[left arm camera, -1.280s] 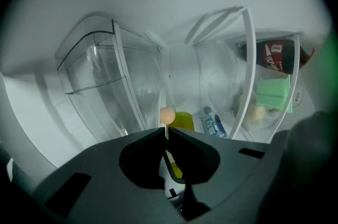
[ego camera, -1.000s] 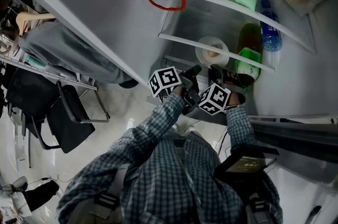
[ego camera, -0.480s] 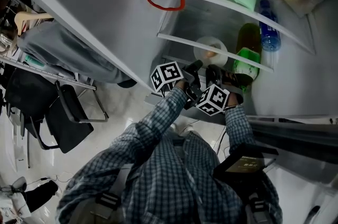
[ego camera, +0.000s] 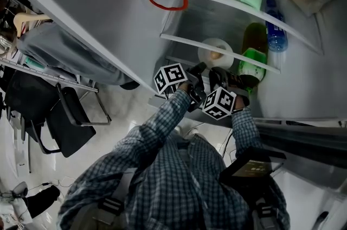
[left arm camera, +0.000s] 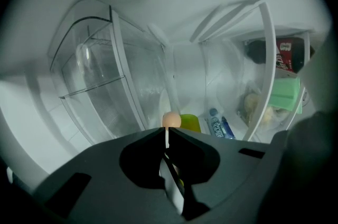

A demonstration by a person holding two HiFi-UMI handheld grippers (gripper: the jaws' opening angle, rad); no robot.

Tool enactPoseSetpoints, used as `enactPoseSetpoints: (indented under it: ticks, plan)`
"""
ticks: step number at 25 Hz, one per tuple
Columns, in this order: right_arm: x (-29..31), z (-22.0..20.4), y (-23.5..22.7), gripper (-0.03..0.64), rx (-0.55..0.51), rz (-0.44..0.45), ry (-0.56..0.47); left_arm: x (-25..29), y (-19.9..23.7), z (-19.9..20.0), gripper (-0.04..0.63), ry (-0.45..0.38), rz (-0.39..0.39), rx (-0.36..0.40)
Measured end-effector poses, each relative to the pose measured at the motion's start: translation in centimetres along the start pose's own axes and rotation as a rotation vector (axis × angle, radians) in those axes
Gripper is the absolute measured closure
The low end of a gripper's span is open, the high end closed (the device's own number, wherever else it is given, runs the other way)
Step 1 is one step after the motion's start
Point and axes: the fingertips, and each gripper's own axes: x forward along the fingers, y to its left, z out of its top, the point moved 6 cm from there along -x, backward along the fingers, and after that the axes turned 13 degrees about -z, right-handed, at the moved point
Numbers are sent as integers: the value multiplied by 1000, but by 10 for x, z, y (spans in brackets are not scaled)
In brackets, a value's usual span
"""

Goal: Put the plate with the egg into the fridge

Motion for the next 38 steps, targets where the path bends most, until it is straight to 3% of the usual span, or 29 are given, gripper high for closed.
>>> enactPoseSetpoints:
  ticks: [9, 24, 28, 33, 38]
  plan:
    - [-5, 1, 2, 591, 92, 45, -4, 1, 0, 0, 574, -1, 0, 0]
    - [-16, -3, 14, 591, 68, 26, 10, -2, -2, 1, 575, 3, -13, 4]
    - [-24, -9, 18, 591, 112, 37, 14, -7, -10, -2, 574, 52, -26, 90]
    - [-38, -12, 12, 591, 228, -17, 20, -21, -15, -13, 575, 103, -46, 153]
    - [-56, -6, 9, 591, 374, -35, -18, -39, -22, -29, 575, 184, -36, 321]
